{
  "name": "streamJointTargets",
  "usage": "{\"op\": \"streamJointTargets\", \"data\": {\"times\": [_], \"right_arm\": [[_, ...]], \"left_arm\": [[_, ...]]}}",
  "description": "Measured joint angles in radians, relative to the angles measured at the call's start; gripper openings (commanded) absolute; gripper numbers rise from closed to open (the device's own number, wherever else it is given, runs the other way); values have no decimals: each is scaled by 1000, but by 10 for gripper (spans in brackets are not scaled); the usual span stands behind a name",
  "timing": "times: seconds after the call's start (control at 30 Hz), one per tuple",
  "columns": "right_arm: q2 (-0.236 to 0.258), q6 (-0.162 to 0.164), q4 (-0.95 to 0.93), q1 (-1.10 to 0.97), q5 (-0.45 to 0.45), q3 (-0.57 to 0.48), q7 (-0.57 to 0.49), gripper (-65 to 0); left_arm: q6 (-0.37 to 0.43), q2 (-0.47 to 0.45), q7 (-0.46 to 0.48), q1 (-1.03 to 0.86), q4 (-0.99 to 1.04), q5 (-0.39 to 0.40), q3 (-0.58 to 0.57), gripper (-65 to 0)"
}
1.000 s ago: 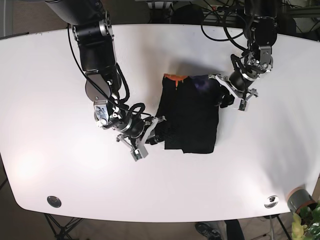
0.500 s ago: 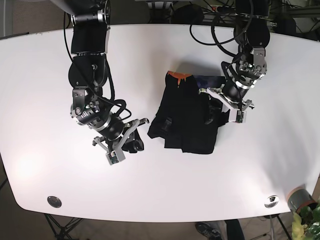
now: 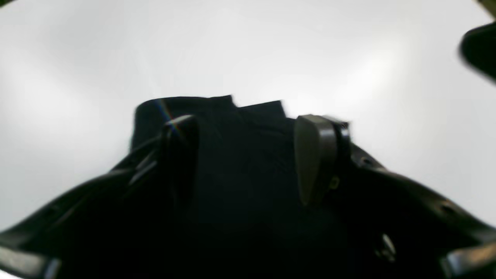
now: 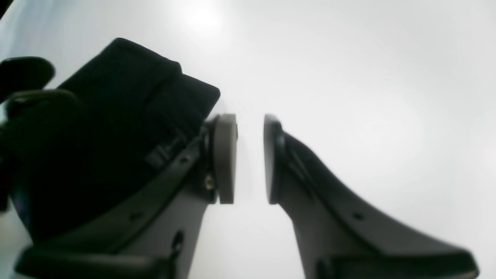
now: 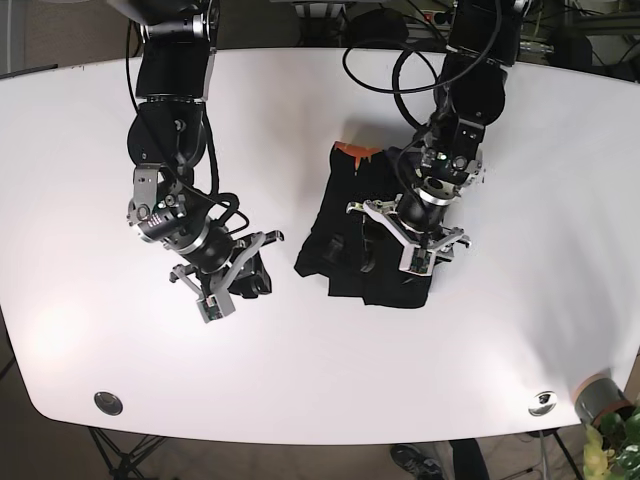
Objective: Fold the T-shirt properly
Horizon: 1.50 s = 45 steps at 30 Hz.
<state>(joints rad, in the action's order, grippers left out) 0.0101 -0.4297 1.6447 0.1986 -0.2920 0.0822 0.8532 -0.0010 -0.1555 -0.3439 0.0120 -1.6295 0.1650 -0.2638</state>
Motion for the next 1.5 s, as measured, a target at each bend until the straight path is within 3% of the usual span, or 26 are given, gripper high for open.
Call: {"op": "streamJointTargets", "data": {"times": [0.1, 0.5, 0.73, 0.83, 0.93, 1.23, 1.37, 1.5], "right_arm": [[0, 0, 0, -1, -3, -3, -1, -539], [1, 0, -1, -2, 0, 1, 0, -539], [1, 0, -1, -2, -1, 1, 0, -541], [1, 0, -2, -2, 0, 2, 0, -541], [1, 0, -2, -2, -2, 1, 0, -541], [1, 0, 0, -3, -2, 1, -2, -541], [2, 0, 4, -16, -3, 2, -6, -541], [0, 0, 32, -48, 1, 1, 5, -541]], "left_arm": [[7, -2, -8, 6, 30, -57, -40, -278], [0, 29, 13, 16, 211, -72, -47, -278], [-26, -27, 105, 34, 315, -44, -47, -278], [-37, -98, 138, 17, 327, -29, -35, -279], [-90, -171, 161, -14, 338, -8, 42, -279], [-440, -356, 151, -48, 534, 11, 412, -282], [-491, -467, 152, -1, 682, 29, 439, -282], [-528, -560, 137, 45, 821, -13, 443, -282]]}}
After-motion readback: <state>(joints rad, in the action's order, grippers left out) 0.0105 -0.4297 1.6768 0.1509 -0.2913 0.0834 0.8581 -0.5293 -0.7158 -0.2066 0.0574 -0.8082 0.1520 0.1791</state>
